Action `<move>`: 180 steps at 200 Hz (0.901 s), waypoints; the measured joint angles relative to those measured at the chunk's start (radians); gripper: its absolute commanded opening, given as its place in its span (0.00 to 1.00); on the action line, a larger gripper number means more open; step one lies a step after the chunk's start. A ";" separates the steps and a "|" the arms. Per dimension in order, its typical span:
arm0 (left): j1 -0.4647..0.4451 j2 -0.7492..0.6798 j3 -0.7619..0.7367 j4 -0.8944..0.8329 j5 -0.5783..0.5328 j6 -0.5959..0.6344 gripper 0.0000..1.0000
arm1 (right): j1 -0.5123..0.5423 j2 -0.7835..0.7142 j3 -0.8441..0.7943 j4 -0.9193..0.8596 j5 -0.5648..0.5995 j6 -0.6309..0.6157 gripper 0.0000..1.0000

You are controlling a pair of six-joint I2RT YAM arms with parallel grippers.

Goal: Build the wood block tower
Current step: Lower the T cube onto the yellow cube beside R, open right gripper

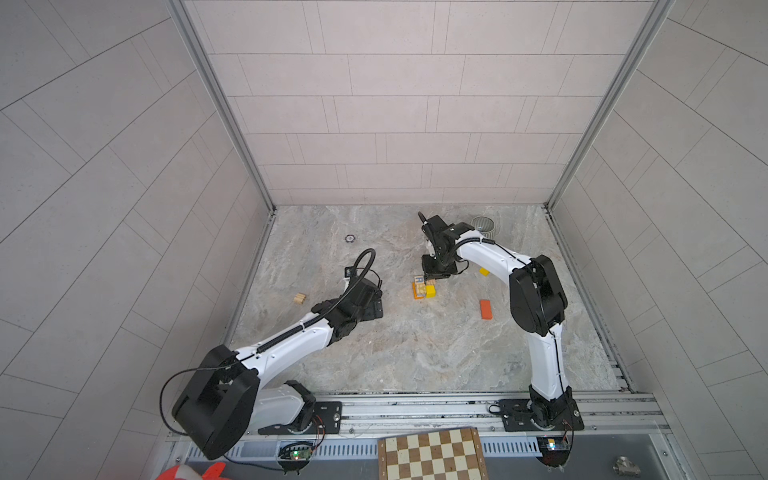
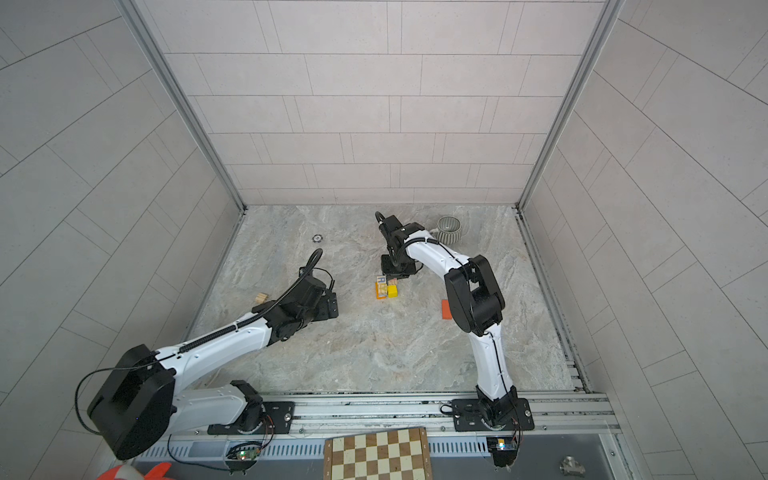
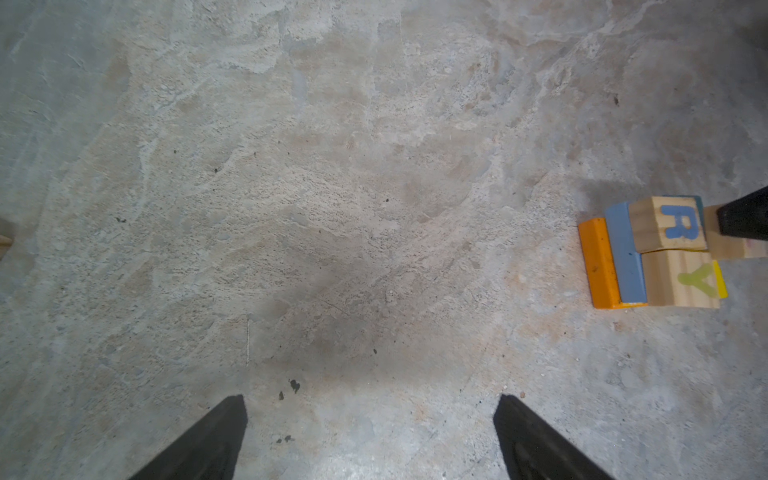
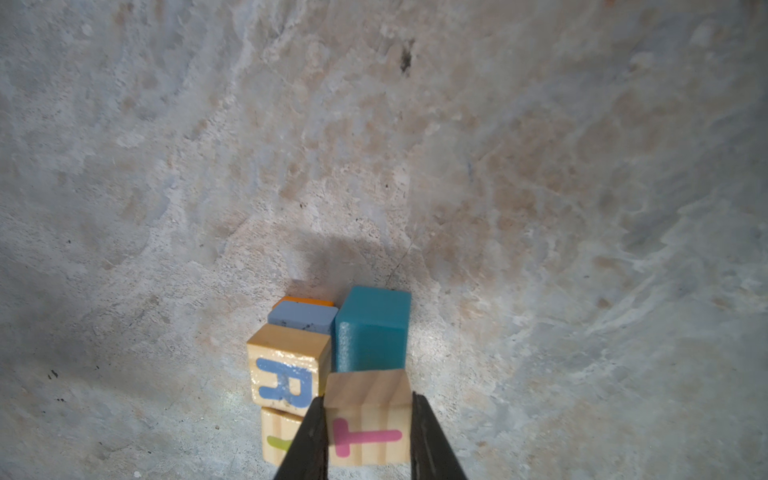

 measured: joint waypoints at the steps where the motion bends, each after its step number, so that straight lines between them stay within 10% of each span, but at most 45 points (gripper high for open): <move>1: 0.000 0.000 0.000 0.000 0.000 0.000 1.00 | 0.000 0.001 0.001 0.000 0.000 0.000 0.26; 180: 0.000 -0.008 0.000 -0.003 0.002 0.000 1.00 | 0.001 0.007 0.018 0.000 -0.003 0.011 0.41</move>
